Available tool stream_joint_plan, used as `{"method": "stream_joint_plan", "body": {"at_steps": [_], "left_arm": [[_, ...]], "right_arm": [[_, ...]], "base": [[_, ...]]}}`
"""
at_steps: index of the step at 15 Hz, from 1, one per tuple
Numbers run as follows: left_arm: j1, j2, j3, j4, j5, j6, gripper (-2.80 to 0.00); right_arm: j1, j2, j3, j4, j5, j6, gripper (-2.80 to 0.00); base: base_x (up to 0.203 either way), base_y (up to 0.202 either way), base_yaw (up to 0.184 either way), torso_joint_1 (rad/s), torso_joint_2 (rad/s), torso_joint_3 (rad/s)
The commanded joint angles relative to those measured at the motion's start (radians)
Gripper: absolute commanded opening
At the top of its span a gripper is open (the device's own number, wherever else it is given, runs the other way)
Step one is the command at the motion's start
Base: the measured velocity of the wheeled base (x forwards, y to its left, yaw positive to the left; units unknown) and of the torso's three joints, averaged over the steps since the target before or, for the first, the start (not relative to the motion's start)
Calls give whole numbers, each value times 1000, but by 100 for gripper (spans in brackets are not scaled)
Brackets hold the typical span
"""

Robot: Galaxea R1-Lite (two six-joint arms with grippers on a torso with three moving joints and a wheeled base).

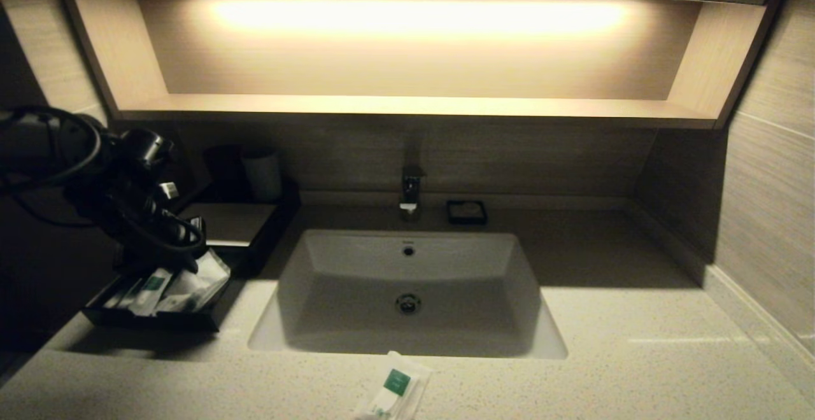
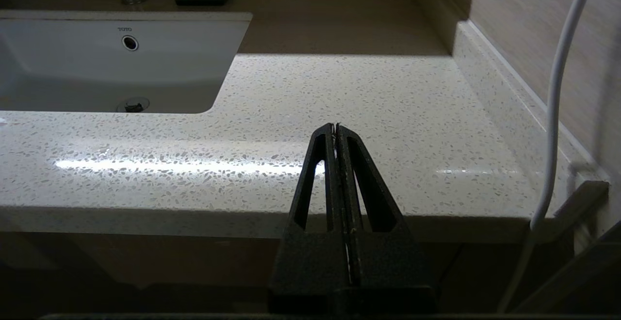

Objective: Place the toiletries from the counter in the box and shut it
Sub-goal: Place the bathroom toiletry into the drawer

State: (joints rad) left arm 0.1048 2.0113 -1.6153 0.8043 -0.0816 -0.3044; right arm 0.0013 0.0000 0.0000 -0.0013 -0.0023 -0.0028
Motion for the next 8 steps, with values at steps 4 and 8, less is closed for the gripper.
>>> {"method": "stream_joint_plan", "body": {"at_steps": [4, 8], "left_arm": [[30, 29, -1, 7, 0, -19, -280], [32, 57, -2, 5, 2, -45, -280]], "right_arm": [[0, 0, 2, 0, 1, 0, -280], [0, 0, 2, 0, 1, 0, -280]], "base": [[0, 0, 0, 0, 0, 0], [0, 0, 0, 0, 0, 0]]}}
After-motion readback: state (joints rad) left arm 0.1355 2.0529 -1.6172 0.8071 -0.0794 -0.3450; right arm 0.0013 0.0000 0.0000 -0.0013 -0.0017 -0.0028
